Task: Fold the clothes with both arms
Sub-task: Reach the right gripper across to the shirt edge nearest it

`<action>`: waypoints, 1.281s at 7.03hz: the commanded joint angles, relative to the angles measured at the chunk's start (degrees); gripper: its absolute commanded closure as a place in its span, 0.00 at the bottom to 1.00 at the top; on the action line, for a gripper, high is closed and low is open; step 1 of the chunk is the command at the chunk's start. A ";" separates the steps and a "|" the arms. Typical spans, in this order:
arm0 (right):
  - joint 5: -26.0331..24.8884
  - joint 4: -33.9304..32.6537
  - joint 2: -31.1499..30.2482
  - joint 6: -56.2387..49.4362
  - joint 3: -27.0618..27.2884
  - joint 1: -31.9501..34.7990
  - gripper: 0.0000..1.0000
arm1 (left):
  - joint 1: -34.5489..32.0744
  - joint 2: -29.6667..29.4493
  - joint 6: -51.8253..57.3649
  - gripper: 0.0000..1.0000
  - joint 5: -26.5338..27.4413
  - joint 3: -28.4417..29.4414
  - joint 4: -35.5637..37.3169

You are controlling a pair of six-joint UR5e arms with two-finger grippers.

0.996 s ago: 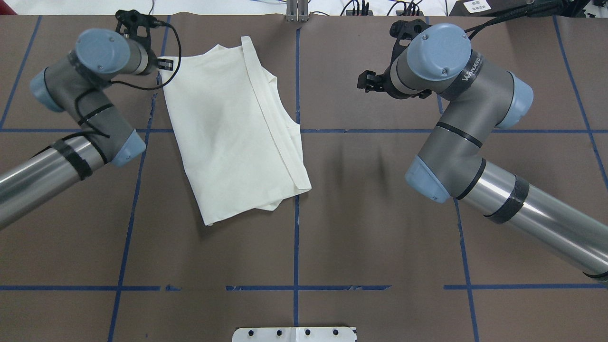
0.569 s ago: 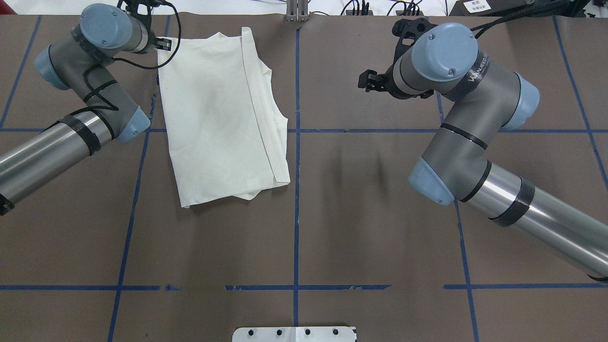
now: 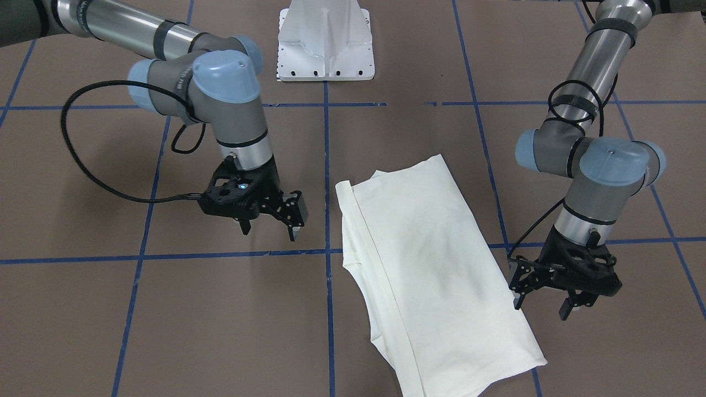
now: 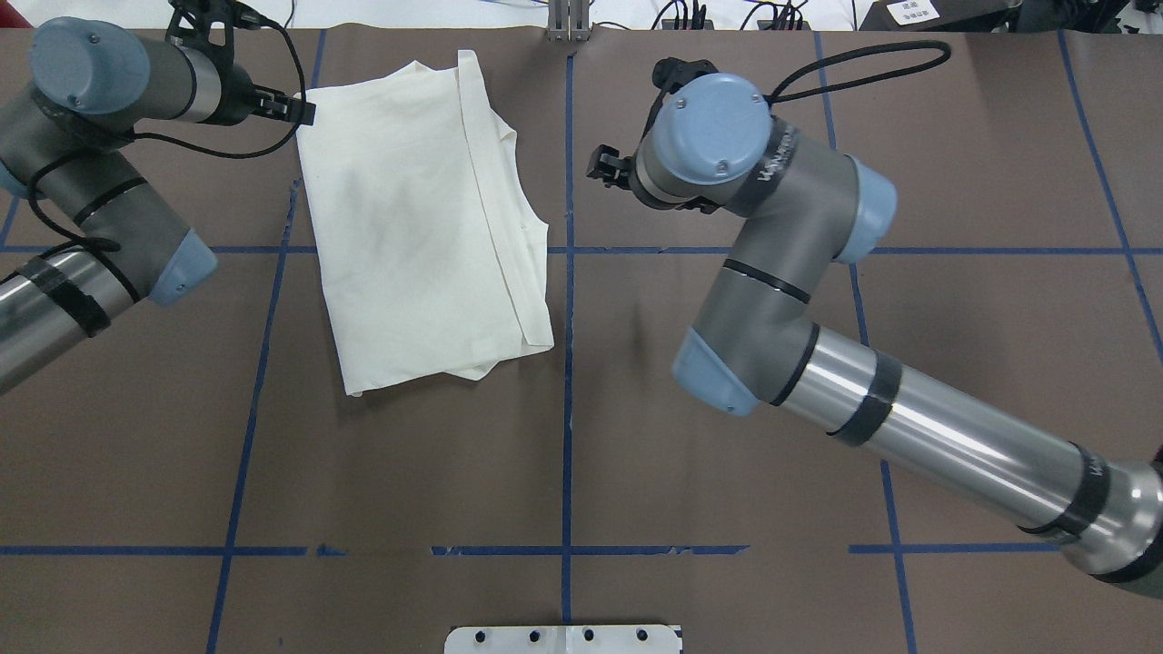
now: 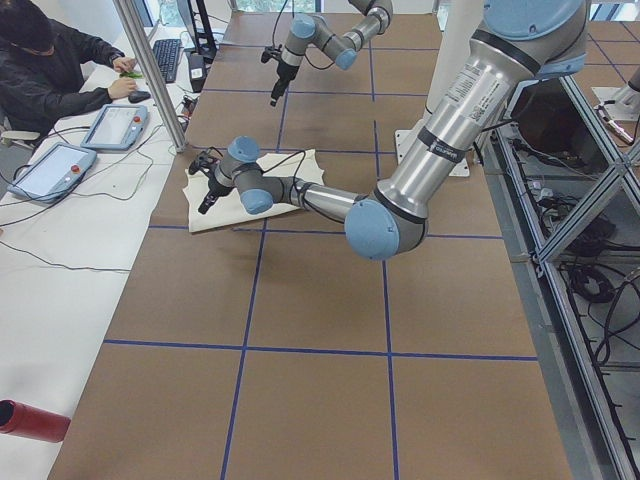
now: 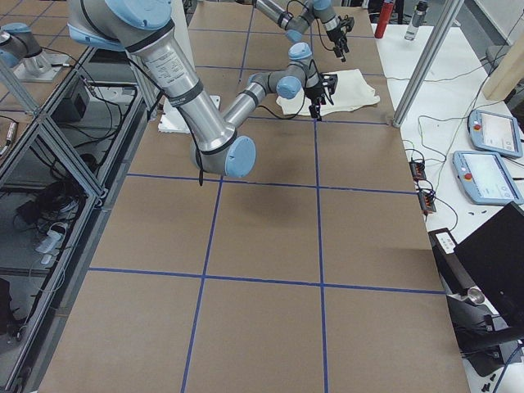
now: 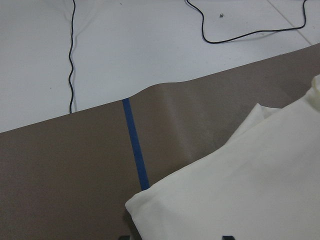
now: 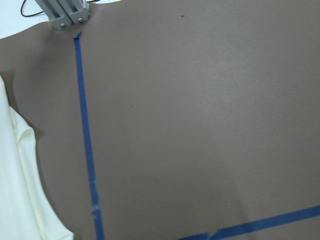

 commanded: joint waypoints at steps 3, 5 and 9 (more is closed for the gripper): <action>-5.83 3.22 15.40 4.70 -22.56 -5.48 0.27 | 0.85 2.70 -3.45 0.00 -0.45 -3.87 -0.09; -6.46 4.04 15.40 4.44 -25.31 -6.37 0.38 | 1.21 2.70 -4.26 0.00 -0.45 -3.96 -0.18; -8.66 4.04 15.67 4.17 -26.99 -8.04 0.51 | 1.38 2.70 -4.26 0.00 -0.45 -3.61 -0.18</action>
